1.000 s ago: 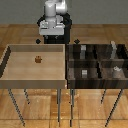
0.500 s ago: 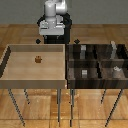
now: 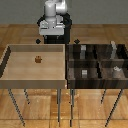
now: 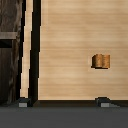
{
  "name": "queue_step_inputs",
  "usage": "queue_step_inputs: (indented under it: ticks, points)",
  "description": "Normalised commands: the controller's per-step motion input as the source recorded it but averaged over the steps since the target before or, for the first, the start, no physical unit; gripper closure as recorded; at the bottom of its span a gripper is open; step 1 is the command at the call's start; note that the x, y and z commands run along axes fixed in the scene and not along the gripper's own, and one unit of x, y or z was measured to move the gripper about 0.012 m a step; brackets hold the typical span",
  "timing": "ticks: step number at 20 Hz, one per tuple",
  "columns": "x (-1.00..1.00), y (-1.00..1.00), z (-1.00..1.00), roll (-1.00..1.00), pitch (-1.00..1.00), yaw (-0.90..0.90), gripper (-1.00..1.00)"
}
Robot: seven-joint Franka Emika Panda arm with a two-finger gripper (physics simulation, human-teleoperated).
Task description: Place the loaf of bread into the appropriate compartment.
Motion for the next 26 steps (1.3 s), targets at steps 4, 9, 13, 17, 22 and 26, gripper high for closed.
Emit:
queue_step_inputs:
  ticks: [4,9,13,17,22,26]
  points:
    - [0.0,0.0,0.0,0.0,0.0,0.0,-1.0]
    - [0.0,0.0,0.0,0.0,0.0,0.0,-1.0]
    - [0.0,0.0,0.0,0.0,0.0,0.0,-1.0]
    - [0.0,-0.5,0.0,0.0,0.0,0.0,-1.0]
    - [0.04,-1.0,0.0,0.0,0.0,0.0,-1.0]
    - [0.75,0.0,0.0,0.0,0.0,0.0,-1.0]
